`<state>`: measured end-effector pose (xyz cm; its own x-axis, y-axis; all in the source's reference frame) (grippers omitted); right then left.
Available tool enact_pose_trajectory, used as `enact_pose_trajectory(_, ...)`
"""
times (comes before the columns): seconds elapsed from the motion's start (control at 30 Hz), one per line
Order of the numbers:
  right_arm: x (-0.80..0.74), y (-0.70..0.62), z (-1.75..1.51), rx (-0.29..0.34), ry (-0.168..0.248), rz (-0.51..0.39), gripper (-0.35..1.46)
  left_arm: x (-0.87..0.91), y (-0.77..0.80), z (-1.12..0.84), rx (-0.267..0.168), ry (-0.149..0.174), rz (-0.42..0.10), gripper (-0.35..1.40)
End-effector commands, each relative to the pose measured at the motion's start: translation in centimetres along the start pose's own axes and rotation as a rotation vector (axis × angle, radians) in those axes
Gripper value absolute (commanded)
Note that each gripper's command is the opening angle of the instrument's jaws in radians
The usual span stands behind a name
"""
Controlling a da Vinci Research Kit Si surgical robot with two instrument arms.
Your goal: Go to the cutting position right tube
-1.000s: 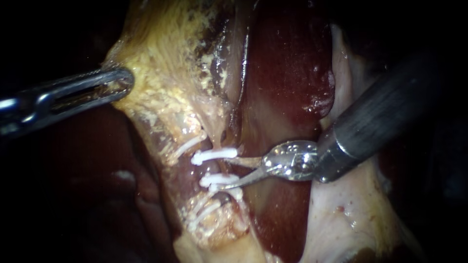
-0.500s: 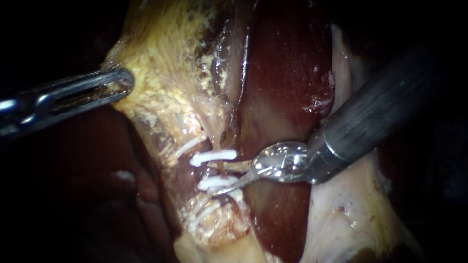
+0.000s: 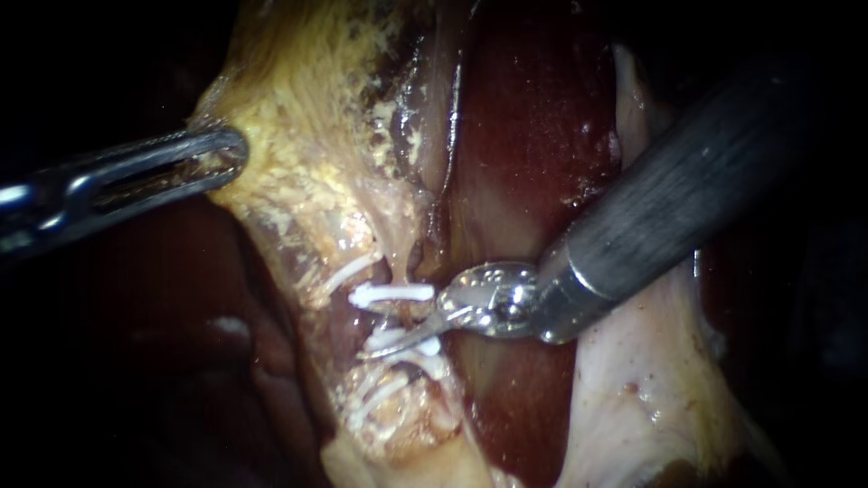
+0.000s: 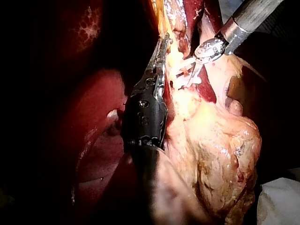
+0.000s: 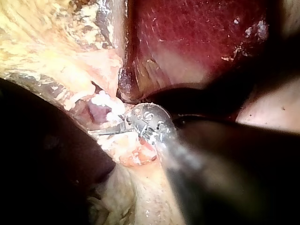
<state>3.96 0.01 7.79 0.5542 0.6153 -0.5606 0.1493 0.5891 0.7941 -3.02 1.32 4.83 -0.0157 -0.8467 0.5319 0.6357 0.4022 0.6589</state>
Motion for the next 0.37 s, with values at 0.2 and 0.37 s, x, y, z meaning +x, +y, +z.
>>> enact_pose_trajectory(0.2, -0.01, 0.02, -0.01, 0.000, -0.001, 0.004, 1.20, 0.00, 0.00, 0.00, 0.000, 0.000, 0.000, -0.35)
enact_pose_trajectory(0.37, -0.01, 0.02, -0.01, 0.000, -0.001, 0.004, 1.20, 0.00, 0.00, 0.00, 0.000, 0.000, 0.000, -0.35)
